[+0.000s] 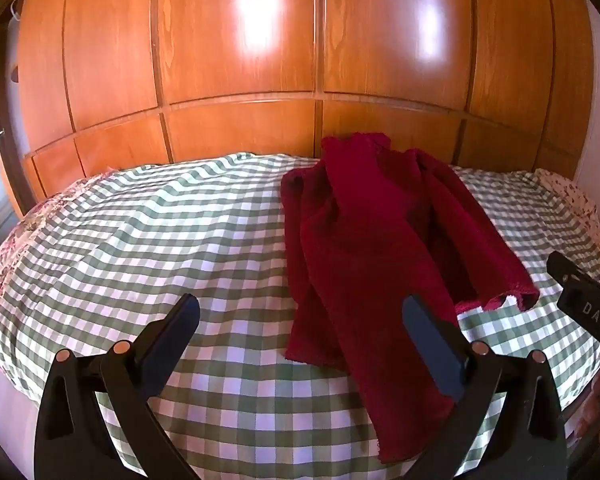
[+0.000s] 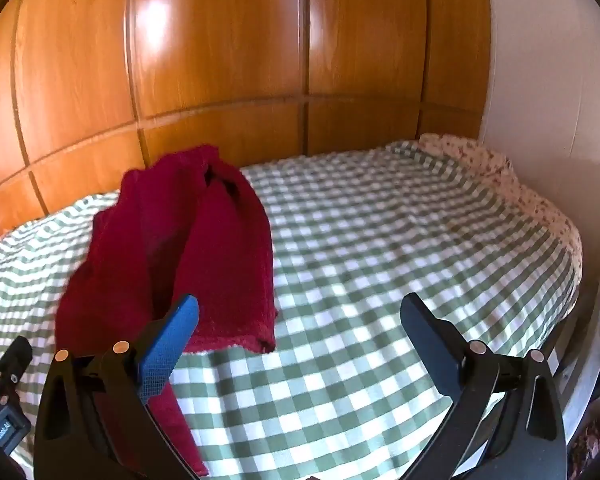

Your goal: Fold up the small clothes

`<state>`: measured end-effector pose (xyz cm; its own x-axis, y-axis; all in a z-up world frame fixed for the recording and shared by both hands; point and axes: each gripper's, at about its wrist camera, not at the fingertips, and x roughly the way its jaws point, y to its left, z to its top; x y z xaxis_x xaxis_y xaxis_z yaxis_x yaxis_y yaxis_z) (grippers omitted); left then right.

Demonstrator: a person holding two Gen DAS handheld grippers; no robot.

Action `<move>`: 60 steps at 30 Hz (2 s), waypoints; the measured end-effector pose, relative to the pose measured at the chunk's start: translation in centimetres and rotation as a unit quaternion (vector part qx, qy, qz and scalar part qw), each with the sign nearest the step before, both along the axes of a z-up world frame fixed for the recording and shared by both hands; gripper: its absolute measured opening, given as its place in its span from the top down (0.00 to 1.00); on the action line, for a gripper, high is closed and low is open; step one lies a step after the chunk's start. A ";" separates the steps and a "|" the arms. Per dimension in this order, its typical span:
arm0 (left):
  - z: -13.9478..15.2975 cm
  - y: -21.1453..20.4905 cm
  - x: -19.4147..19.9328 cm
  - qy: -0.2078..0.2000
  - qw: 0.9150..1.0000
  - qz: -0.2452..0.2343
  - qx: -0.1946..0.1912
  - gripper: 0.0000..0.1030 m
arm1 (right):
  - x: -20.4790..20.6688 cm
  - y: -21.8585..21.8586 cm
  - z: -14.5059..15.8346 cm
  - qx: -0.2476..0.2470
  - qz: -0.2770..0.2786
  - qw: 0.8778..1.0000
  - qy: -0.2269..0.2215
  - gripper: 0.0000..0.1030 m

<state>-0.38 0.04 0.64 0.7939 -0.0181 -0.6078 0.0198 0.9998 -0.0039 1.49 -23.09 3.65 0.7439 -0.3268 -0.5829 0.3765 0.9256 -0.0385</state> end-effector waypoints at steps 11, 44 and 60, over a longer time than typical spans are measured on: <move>2.2 0.8 -1.3 -0.031 0.999 0.007 -0.022 0.02 | -2.0 1.9 1.6 -0.037 0.025 0.998 -0.033 0.03; 0.8 -1.9 -0.5 -0.002 0.999 -0.034 0.009 0.02 | -2.1 -0.5 0.4 -0.018 -0.001 1.000 -0.024 0.03; -4.8 -6.9 1.5 0.065 0.983 -0.160 0.062 0.13 | -0.7 -2.8 -2.0 -0.007 -0.024 1.000 0.013 0.03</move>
